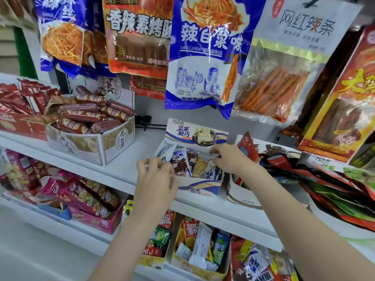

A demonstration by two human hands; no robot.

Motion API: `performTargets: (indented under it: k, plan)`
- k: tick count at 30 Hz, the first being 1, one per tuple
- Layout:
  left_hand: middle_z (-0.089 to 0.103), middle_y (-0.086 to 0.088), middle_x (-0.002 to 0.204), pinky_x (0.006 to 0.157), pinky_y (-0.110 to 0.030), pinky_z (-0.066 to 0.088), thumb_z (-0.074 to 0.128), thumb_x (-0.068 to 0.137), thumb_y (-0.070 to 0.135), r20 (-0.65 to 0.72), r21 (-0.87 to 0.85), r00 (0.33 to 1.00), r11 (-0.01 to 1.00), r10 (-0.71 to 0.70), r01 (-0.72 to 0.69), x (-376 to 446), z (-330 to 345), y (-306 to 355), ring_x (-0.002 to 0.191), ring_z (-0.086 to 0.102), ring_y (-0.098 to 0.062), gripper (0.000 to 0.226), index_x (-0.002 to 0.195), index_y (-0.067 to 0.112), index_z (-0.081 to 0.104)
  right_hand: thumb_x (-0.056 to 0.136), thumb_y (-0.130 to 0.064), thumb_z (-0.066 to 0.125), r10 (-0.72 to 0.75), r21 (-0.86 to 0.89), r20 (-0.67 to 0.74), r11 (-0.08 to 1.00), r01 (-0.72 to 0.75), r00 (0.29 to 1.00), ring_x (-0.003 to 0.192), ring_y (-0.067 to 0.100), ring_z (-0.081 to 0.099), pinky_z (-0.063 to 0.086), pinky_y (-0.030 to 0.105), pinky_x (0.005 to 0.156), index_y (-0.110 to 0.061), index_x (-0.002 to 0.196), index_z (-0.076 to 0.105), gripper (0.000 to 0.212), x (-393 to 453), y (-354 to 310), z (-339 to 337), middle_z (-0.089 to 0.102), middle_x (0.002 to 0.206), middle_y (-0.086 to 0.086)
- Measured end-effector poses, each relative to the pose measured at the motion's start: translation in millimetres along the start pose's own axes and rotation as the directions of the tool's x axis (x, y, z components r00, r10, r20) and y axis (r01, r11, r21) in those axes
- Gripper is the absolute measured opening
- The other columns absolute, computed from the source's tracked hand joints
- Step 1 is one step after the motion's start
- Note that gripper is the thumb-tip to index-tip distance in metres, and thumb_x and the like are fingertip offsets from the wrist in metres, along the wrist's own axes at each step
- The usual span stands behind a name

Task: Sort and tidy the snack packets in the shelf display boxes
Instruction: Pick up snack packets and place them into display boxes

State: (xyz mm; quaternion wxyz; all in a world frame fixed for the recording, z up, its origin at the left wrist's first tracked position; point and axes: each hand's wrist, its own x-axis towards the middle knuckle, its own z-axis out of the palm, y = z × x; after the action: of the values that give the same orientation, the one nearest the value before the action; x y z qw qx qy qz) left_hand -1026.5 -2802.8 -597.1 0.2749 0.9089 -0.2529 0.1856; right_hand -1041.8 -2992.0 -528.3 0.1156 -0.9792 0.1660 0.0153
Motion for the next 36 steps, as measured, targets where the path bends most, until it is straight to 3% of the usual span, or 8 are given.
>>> performTargets:
  k: [3, 6, 10, 17, 20, 25, 31, 36]
  plan:
    - [0.057, -0.003, 0.100, 0.080, -0.041, 0.045, 0.062, 0.073, 0.021, -0.094, 0.008, 0.990, 0.995, 0.101, -0.100, 5, 1, -5, 0.104, 0.035, -0.022, 0.018, 0.090, 0.017, 0.065, 0.094, -0.025, 0.045, -0.033, -0.128, 0.000, 0.991, 0.032, 0.999, 0.124, 0.029, 0.034, 0.031, 0.042, 0.101, -0.015, 0.121, 0.053, 0.029, 4, -5, 0, 0.052, 0.124, 0.011]
    - [0.049, 0.010, 0.133, 0.107, -0.042, 0.021, 0.027, 0.079, 0.038, 0.089, -0.008, 0.964, 0.968, 0.250, -0.250, 9, 0, 7, 0.126, 0.024, -0.014, 0.051, 0.120, 0.029, 0.056, 0.091, -0.032, 0.050, -0.063, -0.194, 0.041, 0.978, 0.070, 0.997, 0.128, 0.030, 0.026, 0.027, 0.044, 0.101, -0.015, 0.119, 0.053, 0.032, 12, -15, 6, 0.050, 0.122, 0.013]
    - [0.027, 0.019, 0.148, 0.104, -0.031, 0.003, 0.023, 0.091, 0.038, 0.313, 0.074, 0.934, 0.976, 0.172, -0.205, 13, 13, 10, 0.134, 0.013, -0.014, 0.045, 0.132, 0.034, 0.042, 0.082, -0.045, 0.059, -0.001, -0.244, 0.160, 0.969, 0.040, 0.987, 0.129, 0.031, 0.026, 0.027, 0.044, 0.102, -0.019, 0.126, 0.043, 0.054, 21, -17, 21, 0.044, 0.133, 0.011]
    - [0.026, 0.015, 0.147, 0.105, -0.030, 0.010, 0.031, 0.096, 0.031, 0.318, 0.049, 0.933, 0.980, 0.170, -0.195, 16, 13, 6, 0.133, 0.017, -0.013, 0.038, 0.134, 0.034, 0.038, 0.081, -0.021, 0.065, 0.025, 0.136, -0.021, 0.991, -0.022, 0.999, 0.124, 0.025, 0.041, 0.036, 0.033, 0.095, -0.023, 0.122, 0.055, 0.042, 29, -5, 28, 0.058, 0.122, 0.004]
    - [0.025, 0.007, 0.148, 0.108, -0.032, 0.015, 0.037, 0.094, 0.036, 0.313, 0.046, 0.941, 0.988, 0.128, -0.149, 17, 11, 5, 0.135, 0.013, -0.017, 0.040, 0.134, 0.032, 0.038, 0.085, -0.011, 0.058, 0.130, 0.282, -0.120, 0.955, -0.092, 0.984, 0.113, 0.021, 0.050, 0.030, 0.012, 0.061, -0.021, 0.109, 0.061, 0.026, 24, -7, 23, 0.060, 0.114, 0.002]
    - [0.017, -0.001, 0.149, 0.110, -0.032, 0.019, 0.052, 0.088, 0.037, 0.230, -0.001, 0.970, 0.997, 0.079, -0.081, 20, 11, 6, 0.134, 0.006, -0.023, 0.051, 0.135, 0.024, 0.038, 0.089, -0.009, 0.053, 0.172, 0.421, -0.370, 0.907, 0.000, 0.913, 0.105, 0.034, 0.053, 0.046, 0.041, 0.087, -0.012, 0.100, 0.048, 0.013, 15, -10, 23, 0.060, 0.105, 0.016]
    - [0.016, 0.005, 0.153, 0.113, -0.035, 0.007, 0.044, 0.091, 0.033, 0.284, 0.024, 0.949, 0.989, 0.134, -0.147, 18, 16, 9, 0.139, 0.005, -0.020, 0.058, 0.143, 0.039, 0.018, 0.093, -0.008, 0.047, 0.170, 0.607, -0.502, 0.767, 0.205, 0.848, 0.075, 0.014, 0.054, 0.035, 0.014, 0.054, -0.004, 0.107, 0.045, 0.014, -6, -16, 22, 0.057, 0.090, 0.003]
    - [0.017, 0.005, 0.153, 0.112, -0.034, 0.004, 0.043, 0.091, 0.035, 0.308, 0.069, 0.947, 0.991, 0.086, -0.113, 19, 17, 13, 0.139, 0.007, -0.021, 0.056, 0.143, 0.032, 0.024, 0.094, -0.010, 0.047, 0.251, 0.760, -0.428, 0.620, 0.196, 0.868, 0.086, 0.015, 0.053, 0.040, 0.024, 0.071, -0.005, 0.110, 0.047, 0.017, -20, -16, 12, 0.056, 0.094, -0.001]
